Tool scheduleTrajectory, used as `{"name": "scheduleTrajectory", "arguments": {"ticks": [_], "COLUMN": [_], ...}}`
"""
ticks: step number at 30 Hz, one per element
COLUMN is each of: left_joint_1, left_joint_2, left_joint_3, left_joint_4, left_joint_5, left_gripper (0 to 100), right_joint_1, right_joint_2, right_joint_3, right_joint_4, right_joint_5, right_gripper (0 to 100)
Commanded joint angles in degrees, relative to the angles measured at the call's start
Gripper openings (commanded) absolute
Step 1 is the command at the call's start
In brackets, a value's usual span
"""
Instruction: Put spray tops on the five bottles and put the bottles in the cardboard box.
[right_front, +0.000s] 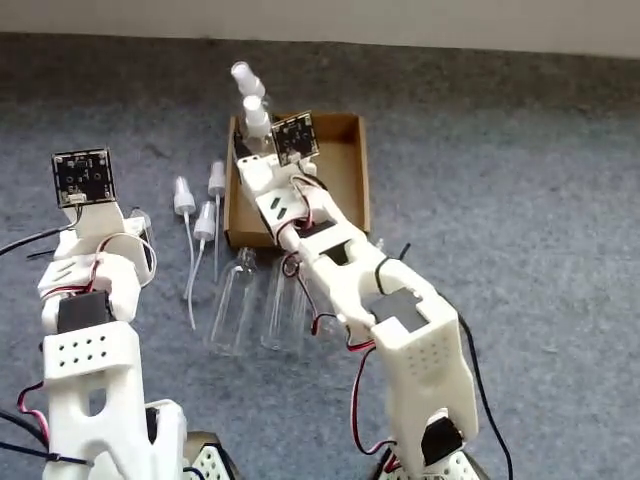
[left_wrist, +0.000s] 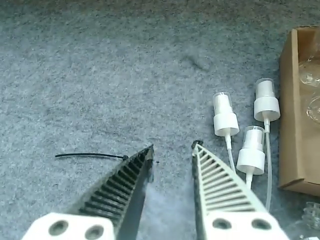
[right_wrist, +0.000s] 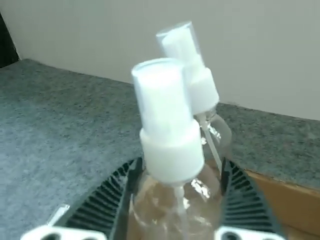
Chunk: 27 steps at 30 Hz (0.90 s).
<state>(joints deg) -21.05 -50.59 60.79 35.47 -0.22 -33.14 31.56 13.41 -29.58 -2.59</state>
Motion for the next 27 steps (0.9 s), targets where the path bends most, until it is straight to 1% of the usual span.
{"name": "scheduleTrajectory", "arguments": {"ticks": [1,9,13,16,23,25,27], "left_joint_1": [-0.13,-0.13,-0.13,-0.13,-0.13,-0.13,-0.13], "left_joint_2": [-0.31,-0.31,-0.31,-0.31,-0.31,-0.31,-0.31], "left_joint_3": [-0.31,-0.31,-0.31,-0.31,-0.31,-0.22,-0.22], "left_joint_4": [-1.14,-1.14,-1.14,-1.14,-1.14,-1.14,-1.14], "left_joint_5": [0.35,0.35,0.35,0.35,0.35,0.35,0.35], "left_gripper": [13,13,13,13,13,13,13], "right_joint_1": [-0.75,-0.75,-0.66,-0.48,-0.75,-1.27,-1.98], "right_joint_2": [-1.10,-1.27,-4.79,-8.92,-19.91,-24.13,-28.44], "right_joint_3": [-1.98,-2.07,-1.54,-1.45,-1.45,-1.45,-1.36], "right_joint_4": [0.48,0.48,1.27,6.73,14.64,19.56,26.95], "right_joint_5": [0.62,0.79,0.79,0.62,0.62,0.62,0.79], "right_gripper": [25.0,25.0,25.0,25.0,25.0,25.0,25.0]}}
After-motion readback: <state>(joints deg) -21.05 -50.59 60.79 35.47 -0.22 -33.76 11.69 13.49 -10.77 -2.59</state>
